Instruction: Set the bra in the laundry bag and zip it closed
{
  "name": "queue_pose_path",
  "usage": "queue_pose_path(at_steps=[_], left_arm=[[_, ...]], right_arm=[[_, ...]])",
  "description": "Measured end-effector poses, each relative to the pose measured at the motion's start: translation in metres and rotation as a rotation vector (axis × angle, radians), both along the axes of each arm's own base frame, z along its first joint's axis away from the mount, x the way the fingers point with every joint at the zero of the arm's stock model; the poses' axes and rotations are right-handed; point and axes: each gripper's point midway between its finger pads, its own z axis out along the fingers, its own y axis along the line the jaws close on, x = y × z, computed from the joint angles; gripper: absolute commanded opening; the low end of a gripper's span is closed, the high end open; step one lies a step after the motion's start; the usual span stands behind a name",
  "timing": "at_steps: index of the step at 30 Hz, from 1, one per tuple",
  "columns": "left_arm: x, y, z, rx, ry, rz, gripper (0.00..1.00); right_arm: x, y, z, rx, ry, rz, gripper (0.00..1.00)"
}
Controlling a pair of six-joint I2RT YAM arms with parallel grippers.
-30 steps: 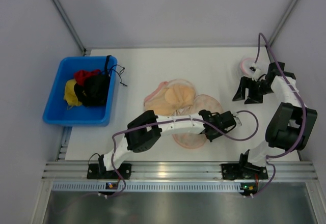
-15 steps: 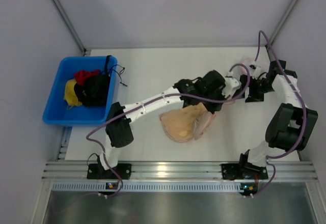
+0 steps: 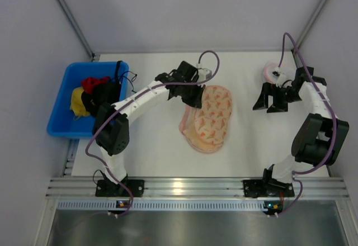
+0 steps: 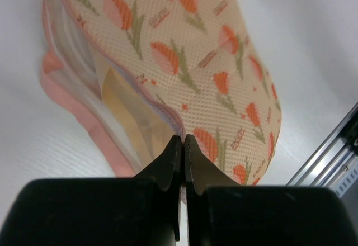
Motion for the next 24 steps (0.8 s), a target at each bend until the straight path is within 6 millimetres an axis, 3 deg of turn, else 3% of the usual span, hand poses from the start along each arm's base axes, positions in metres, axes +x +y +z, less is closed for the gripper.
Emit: queue_pose_path(at_steps=[5,14,21,24], left_arm=[[-0.015,0.034,-0.06,0.097,0.121,0.059,0.0],[-0.014,0.052,-0.09,0.123,0.17,0.137,0.0],[-0.013,0.065,-0.134,0.203,0.205,0.166,0.0],[-0.009,0.065,-0.138,0.204,0.203,0.172,0.0]], right_arm=[[-0.001,0.001,0.0,0.003,0.005,0.003,0.92],[-0.001,0.008,-0.001,0.016,0.009,0.019,0.88],[-0.013,0.051,-0.023,0.116,0.058,0.064,0.77],[-0.015,0.074,-0.033,0.186,0.066,0.083,0.72]])
